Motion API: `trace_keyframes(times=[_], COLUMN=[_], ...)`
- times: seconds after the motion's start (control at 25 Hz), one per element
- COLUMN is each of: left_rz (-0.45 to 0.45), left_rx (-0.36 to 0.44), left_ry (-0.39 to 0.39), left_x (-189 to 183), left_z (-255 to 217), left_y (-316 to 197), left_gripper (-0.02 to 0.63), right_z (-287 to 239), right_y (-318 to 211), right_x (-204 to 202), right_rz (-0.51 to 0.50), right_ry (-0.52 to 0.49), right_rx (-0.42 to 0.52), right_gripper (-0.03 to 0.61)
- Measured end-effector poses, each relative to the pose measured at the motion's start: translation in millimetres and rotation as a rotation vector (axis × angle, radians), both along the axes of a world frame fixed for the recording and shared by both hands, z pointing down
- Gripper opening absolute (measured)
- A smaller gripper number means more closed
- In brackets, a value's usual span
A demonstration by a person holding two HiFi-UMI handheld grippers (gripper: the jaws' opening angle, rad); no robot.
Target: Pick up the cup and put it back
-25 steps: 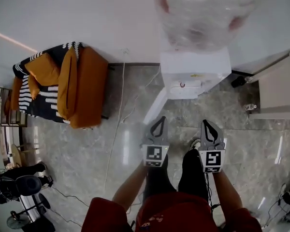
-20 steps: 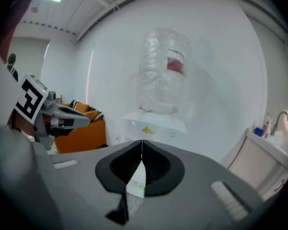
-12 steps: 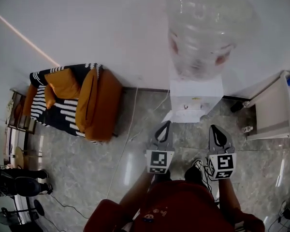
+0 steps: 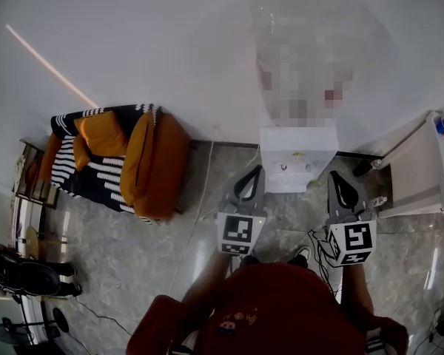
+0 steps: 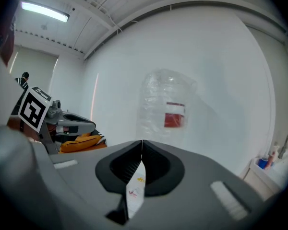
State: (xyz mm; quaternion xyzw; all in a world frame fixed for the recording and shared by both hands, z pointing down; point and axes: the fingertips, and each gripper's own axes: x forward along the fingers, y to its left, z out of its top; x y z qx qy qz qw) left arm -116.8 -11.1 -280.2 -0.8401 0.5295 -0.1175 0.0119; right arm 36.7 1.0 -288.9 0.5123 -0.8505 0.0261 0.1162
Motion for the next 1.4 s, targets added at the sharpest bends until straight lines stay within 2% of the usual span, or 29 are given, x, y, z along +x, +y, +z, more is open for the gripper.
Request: trace_keyframes(times=[1.0, 1.4], left_rz=[-0.045, -0.053], left_rx=[0.005, 0.01], left_ry=[-0.006, -0.001], left_x=[-16.2, -14.2], left_z=[1.2, 2.3], left_y=[9.4, 11.2], left_gripper=[0.0, 0.0], right_z=[10.1, 2.7], right_y=[-4.5, -4.4], right_x=[-7.8, 4.0], right_rz=[-0.017, 0.028], right_ry=[-0.019, -0.056], right_rx=[-0.011, 0.03], right_gripper=[0.003, 0.003])
